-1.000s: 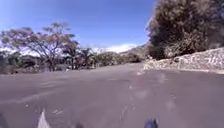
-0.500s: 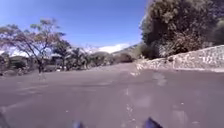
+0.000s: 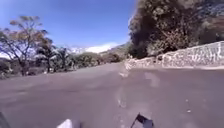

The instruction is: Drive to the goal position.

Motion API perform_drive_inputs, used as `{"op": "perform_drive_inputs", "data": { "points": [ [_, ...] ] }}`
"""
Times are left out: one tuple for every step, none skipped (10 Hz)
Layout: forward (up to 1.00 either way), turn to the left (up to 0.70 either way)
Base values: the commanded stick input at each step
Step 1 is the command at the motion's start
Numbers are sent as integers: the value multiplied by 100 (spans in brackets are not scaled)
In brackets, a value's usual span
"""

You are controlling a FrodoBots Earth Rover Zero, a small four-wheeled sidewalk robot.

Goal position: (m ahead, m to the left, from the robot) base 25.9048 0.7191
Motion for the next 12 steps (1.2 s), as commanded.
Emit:
{"op": "perform_drive_inputs", "data": {
  "points": [
    [85,-33],
    [85,-20],
    [85,-7],
    [85,0],
    [85,0],
    [85,0],
    [85,0],
    [85,0],
    [85,0],
    [85,0],
    [85,0],
    [85,0]
  ]
}}
